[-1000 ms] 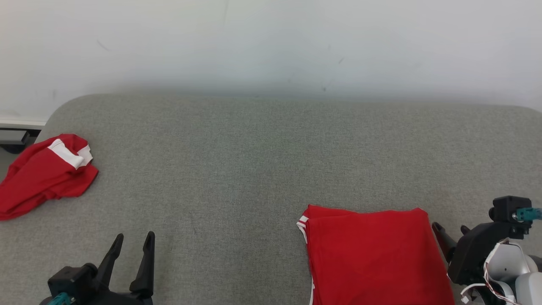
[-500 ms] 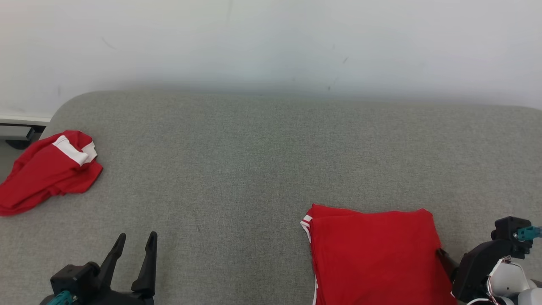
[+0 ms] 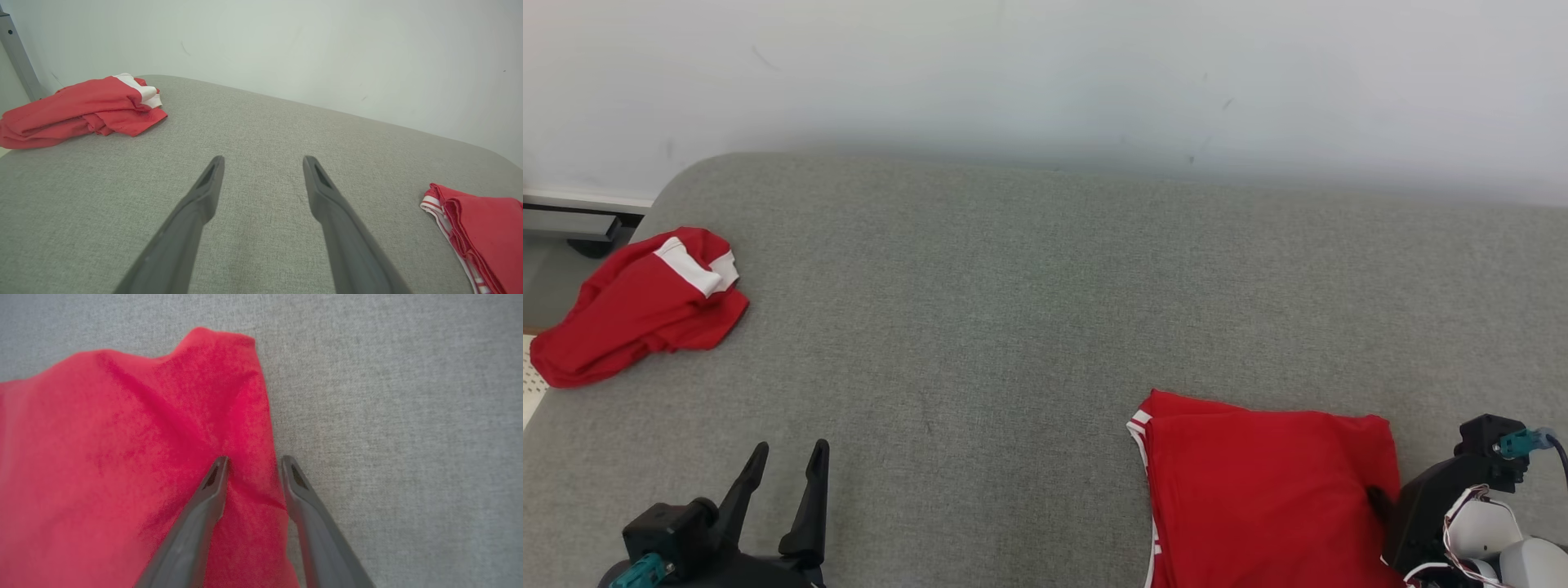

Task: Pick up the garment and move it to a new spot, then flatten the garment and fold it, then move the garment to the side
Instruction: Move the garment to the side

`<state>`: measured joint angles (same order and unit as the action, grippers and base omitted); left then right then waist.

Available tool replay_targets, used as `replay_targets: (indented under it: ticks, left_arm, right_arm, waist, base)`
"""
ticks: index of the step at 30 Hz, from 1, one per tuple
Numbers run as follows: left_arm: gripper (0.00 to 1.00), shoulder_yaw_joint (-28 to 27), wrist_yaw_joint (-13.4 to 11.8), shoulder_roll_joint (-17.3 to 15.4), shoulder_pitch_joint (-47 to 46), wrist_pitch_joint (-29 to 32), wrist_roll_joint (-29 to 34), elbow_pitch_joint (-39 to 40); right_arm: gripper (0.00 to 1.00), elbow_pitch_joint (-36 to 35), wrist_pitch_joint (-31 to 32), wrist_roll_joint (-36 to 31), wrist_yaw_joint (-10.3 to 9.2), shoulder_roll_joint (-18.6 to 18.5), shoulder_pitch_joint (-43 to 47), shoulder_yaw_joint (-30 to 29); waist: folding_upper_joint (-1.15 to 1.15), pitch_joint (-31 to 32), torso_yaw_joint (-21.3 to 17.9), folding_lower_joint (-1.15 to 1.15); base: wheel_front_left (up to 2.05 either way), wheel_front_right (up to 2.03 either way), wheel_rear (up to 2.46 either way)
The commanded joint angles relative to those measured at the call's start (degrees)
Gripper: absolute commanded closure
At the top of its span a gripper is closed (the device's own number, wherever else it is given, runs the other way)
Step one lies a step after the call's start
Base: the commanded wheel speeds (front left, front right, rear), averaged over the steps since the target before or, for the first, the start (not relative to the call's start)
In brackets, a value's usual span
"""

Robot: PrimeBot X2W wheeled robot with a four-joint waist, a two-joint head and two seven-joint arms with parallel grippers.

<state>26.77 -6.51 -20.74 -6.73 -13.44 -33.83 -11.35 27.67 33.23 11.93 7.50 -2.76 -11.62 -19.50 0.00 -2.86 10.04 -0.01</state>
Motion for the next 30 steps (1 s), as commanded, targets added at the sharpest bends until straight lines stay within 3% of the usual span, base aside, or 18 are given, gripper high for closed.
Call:
replay_targets:
  ticks: [1, 3, 5, 17, 30]
  left_arm:
    - [0.00, -0.1, 0.0, -0.4, -0.6, -0.3, -0.2, 0.1]
    - [0.00, -0.2, 0.0, -0.4, -0.5, -0.3, -0.3, 0.1]
    - [0.00, -0.3, -0.1, -0.5, -0.4, -0.4, -0.4, 0.2]
    - [0.00, -0.4, -0.6, -0.4, -0.7, -0.8, -0.3, 0.6]
    - [0.00, -0.7, -0.6, -0.3, -2.2, -1.2, 0.3, 0.9]
  right_arm:
    - [0.56, 0.9, -0.4, -0.9, -0.02, -0.3, -0.7, -0.2]
    - [0.70, 2.0, -0.6, -1.2, -0.02, -0.3, -1.0, -0.3]
    - [1.00, 3.1, -1.1, -1.4, -0.03, -0.3, -1.6, -0.3]
    - [1.00, 1.0, -5.6, -7.5, -0.03, -0.3, -6.9, 0.6]
    - [1.00, 3.1, -8.4, -12.7, -0.03, -0.3, -15.6, 1.4]
  waist:
    - [0.00, 0.0, 0.4, 0.01]
    - [0.00, -0.1, 0.6, 0.01]
    - [0.00, -0.1, 0.6, 0.01]
    - [0.00, -0.6, -2.0, 0.01]
    - [0.00, -2.9, -9.6, 0.01]
  base:
    - [0.00, 0.00, 0.00]
    - [0.00, 0.00, 0.00]
    - [0.00, 0.00, 0.00]
    - [0.00, 0.00, 0.00]
    - [0.00, 0.00, 0.00]
